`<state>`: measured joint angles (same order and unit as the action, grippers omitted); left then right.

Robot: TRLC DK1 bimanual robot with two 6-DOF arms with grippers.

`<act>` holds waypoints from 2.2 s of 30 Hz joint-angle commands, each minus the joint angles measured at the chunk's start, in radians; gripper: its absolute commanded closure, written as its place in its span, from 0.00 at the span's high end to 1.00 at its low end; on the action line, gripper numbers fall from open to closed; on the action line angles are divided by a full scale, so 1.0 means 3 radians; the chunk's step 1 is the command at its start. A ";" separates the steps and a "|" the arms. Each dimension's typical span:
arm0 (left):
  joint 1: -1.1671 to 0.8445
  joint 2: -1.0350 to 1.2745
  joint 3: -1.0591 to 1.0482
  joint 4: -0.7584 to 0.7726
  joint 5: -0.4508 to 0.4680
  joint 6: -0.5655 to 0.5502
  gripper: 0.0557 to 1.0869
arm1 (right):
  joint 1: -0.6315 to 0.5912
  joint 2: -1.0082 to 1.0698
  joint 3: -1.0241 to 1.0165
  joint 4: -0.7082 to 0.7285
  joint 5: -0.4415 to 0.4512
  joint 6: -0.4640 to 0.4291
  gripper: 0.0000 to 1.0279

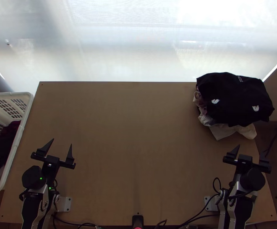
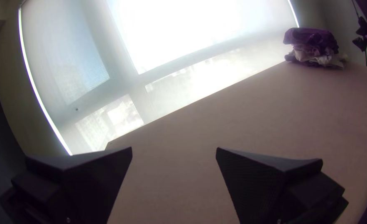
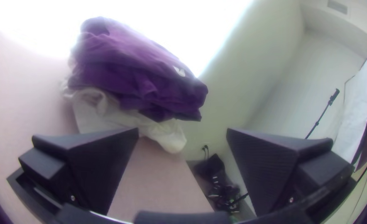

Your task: Fold the t-shirt

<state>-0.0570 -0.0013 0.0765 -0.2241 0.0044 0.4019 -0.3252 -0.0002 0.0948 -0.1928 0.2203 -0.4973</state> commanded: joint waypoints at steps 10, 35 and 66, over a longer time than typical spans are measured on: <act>0.0001 -0.0001 0.0001 0.0001 0.0001 0.0000 0.95 | 0.0000 0.0001 0.0001 -0.0001 0.0002 0.0001 0.96; 0.0001 0.0004 0.0001 0.0001 0.0001 0.0000 0.95 | 0.0000 0.0001 0.0001 0.0004 0.0002 0.0001 0.96; -0.0091 -0.0001 0.0001 0.0011 0.0006 -0.0051 0.95 | -0.0266 0.0001 -0.0004 -0.0124 -0.0336 0.0026 0.96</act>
<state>-0.0834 -0.0021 0.0765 -0.2222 0.0071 0.3855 -0.3882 -0.0002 0.0933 -0.2131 0.1745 -0.4911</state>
